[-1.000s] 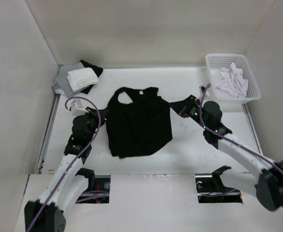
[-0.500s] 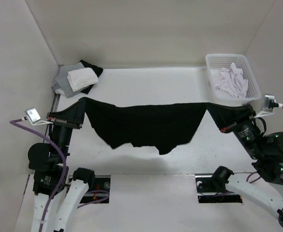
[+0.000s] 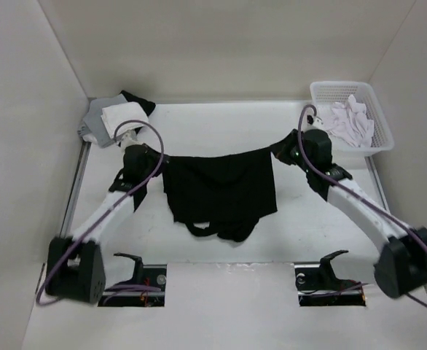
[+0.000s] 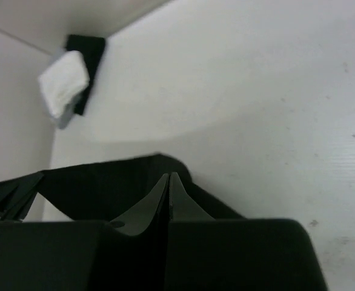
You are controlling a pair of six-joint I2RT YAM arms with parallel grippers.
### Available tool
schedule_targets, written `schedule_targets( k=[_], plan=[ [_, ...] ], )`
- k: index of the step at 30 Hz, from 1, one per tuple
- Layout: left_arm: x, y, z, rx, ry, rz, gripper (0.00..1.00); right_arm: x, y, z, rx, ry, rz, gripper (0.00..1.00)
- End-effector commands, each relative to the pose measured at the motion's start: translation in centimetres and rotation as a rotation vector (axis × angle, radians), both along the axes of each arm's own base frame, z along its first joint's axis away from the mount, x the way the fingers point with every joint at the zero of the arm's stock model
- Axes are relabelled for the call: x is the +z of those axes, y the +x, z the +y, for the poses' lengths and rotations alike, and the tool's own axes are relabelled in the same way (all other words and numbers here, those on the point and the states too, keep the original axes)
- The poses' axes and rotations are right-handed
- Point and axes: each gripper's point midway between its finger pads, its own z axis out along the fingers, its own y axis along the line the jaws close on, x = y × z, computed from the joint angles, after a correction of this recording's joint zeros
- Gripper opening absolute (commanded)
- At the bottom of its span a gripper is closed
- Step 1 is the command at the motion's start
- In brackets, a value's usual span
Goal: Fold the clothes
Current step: Fold the tank top
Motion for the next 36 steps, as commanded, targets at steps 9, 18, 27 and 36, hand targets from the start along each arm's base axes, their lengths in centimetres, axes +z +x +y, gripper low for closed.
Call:
schedule_targets(
  k=[9, 18, 27, 36],
  plan=[
    [0.8, 13.5, -1.5, 0.02, 0.06, -0.054, 0.37, -2.3, 12.3, -3.0, -0.142, -0.019, 0.075, 0.36],
    [-7.3, 0.1, -1.3, 0.062, 0.2, 0.044, 0.27, -10.0, 2.3, -4.9, -0.225, -0.027, 0.144, 0.02],
    [-10.9, -4.3, -0.2, 0.024, 0.197, 0.114, 0.35, -16.5, 1.2, -8.0, -0.29, -0.071, 0.317, 0.37],
    [-11.2, -2.4, -2.5, -0.037, 0.076, 0.099, 0.37, -17.9, 2.2, -7.0, -0.259, -0.071, 0.394, 0.39]
  ],
)
